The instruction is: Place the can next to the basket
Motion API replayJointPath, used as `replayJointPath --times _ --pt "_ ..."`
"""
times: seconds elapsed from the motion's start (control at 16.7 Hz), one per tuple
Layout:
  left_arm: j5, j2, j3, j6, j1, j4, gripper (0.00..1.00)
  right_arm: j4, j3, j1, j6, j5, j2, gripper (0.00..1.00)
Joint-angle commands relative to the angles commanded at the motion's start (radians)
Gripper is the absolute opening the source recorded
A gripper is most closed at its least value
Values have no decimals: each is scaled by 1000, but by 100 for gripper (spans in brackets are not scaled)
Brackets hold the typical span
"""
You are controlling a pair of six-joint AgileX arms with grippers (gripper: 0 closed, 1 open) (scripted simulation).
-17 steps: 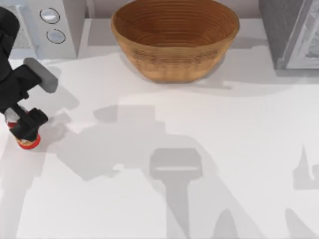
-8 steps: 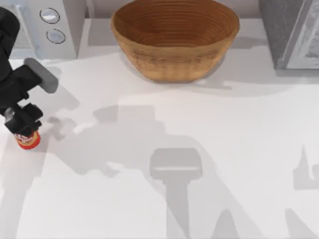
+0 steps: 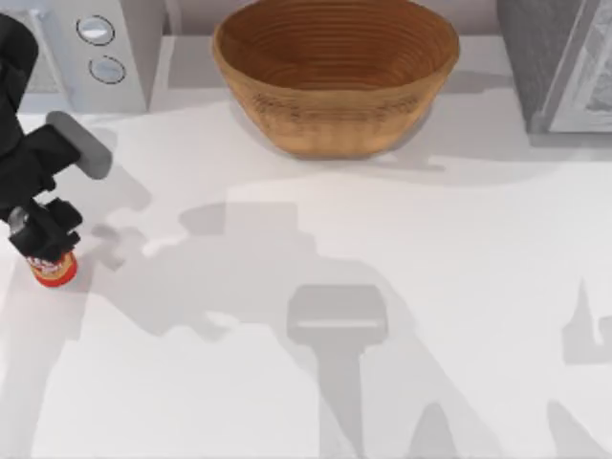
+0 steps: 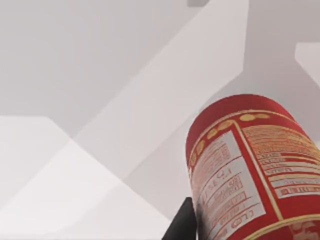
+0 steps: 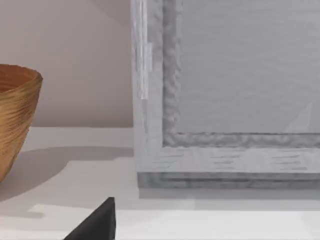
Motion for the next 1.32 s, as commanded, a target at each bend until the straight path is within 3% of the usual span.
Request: replayJointPath --times 0.24,0.48,0.96,1.32 --pt "12 3 20 -31 -29 -4 0 0 0 0 0 0 0 100" --pt "60 43 122 -220 -170 -34 0 0 0 0 0 0 0 100" --pt "134 277 460 -985 -556 -234 0 0 0 0 0 0 0 100" --pt "75 456 767 -1460 -750 -377 0 0 0 0 0 0 0 100"
